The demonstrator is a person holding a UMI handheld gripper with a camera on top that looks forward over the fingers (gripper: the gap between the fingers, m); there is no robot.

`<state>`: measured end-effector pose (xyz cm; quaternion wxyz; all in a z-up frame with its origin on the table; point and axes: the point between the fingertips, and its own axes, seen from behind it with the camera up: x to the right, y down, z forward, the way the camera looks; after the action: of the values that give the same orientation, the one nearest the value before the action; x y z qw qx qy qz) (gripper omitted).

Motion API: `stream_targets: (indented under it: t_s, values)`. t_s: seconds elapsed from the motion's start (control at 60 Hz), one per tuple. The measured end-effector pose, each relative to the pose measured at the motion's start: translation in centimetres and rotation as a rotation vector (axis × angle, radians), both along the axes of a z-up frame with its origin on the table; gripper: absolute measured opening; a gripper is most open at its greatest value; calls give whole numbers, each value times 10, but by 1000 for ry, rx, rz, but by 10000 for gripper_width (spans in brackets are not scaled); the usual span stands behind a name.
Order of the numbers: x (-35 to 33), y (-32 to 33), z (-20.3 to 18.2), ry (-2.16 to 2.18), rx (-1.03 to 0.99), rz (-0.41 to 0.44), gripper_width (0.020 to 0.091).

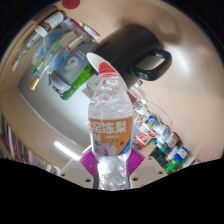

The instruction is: Pour water

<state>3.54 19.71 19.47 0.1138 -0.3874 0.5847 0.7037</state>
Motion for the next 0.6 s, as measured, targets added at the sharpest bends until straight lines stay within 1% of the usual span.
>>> stream_targets:
  t_s: [0.117,0.2,0.25,0.3,0.35,0.4,0.417,0.45,0.483,0.533,0.55,0.567,0.6]
  values:
    - [5,1,4,32,-13,-22,356]
    - [1,-2,8,12,5,1,357]
    - [-5,-5,12,-38,35,35,355]
    - [-9,-12,18,-152,71,72,354]
    - [-8,-18,25,-345,147,104,356]
    - [6,-24,44,-616,268,112,353]
    - [15,-27,49,-708,338,114,353]
    - [23,-28,72,-912,405,101,355]
    - [44,-28,93,-1103,486,69,361]
    - [87,-22,126,-1369,572,-15,360]
    - [109,-21,130,-1443,622,-57,360]
    - [115,-15,145,-1530,605,-73,360]
    - [147,-11,158,-1680,614,-128,360]
